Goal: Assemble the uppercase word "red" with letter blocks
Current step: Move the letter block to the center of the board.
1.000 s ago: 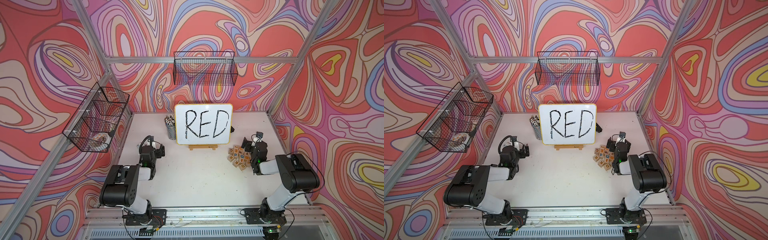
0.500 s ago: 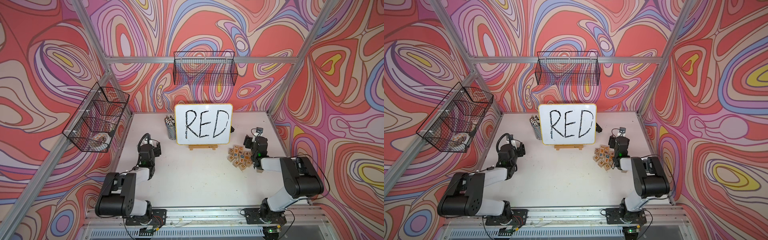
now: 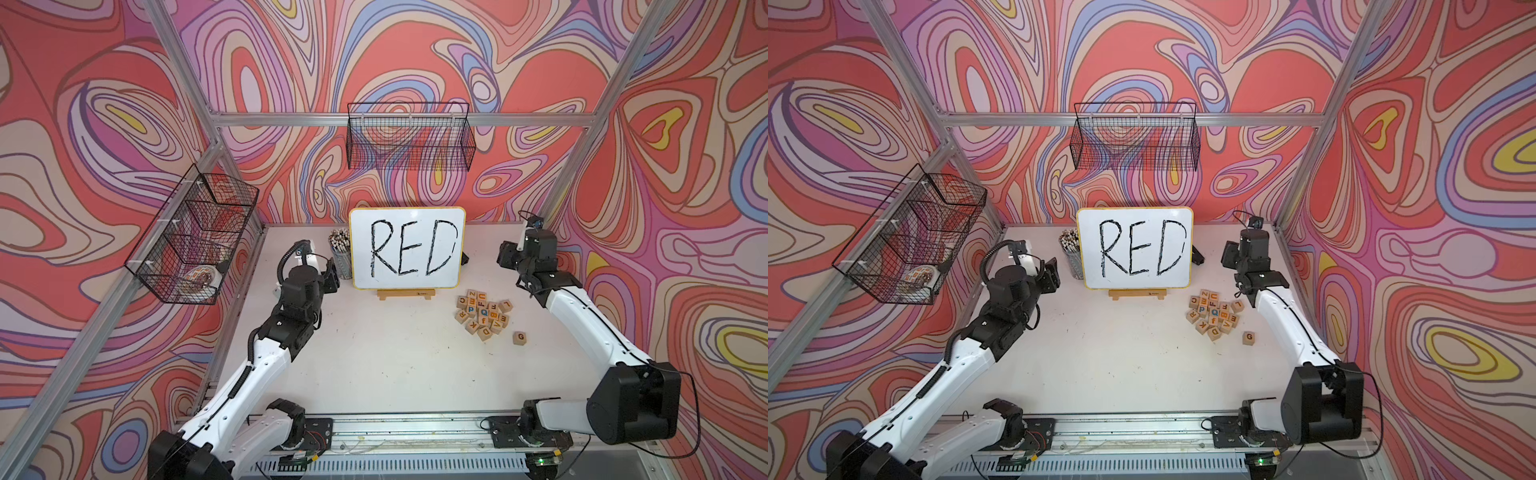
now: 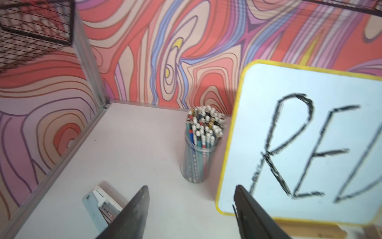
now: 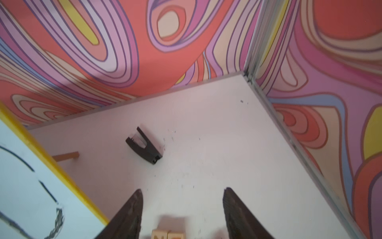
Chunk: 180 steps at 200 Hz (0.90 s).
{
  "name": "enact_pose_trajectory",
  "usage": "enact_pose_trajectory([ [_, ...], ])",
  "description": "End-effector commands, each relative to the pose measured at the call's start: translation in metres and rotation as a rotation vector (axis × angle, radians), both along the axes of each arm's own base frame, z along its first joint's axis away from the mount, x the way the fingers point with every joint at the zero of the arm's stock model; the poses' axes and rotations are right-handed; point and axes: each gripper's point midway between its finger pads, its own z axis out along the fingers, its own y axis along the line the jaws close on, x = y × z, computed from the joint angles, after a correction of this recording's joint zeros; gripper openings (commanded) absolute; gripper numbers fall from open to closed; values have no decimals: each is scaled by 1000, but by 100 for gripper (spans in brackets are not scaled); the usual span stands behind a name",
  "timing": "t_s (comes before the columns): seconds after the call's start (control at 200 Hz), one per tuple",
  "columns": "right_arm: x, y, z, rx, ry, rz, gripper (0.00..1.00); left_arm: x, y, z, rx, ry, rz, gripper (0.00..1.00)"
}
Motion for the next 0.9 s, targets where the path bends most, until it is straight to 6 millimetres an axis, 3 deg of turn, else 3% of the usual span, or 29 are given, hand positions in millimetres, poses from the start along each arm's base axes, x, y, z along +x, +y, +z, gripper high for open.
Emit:
enact_pose_trajectory([
  [0.0,-43,5,-45,62,221,-9,61,-35,-17,-24,6,179,-100,63],
  [0.18,-72,2,-73,88,329,-59,58,-61,-24,-16,40,269,-200,62],
  [0.336,-84,0,-98,99,400,-91,57,-71,-38,-22,97,336,-322,62],
  [0.581,-85,-2,-113,108,439,-122,55,-69,-57,-40,70,354,-412,62],
  [0.896,-80,-6,-137,126,484,-168,54,-75,-53,-39,63,324,-409,63],
])
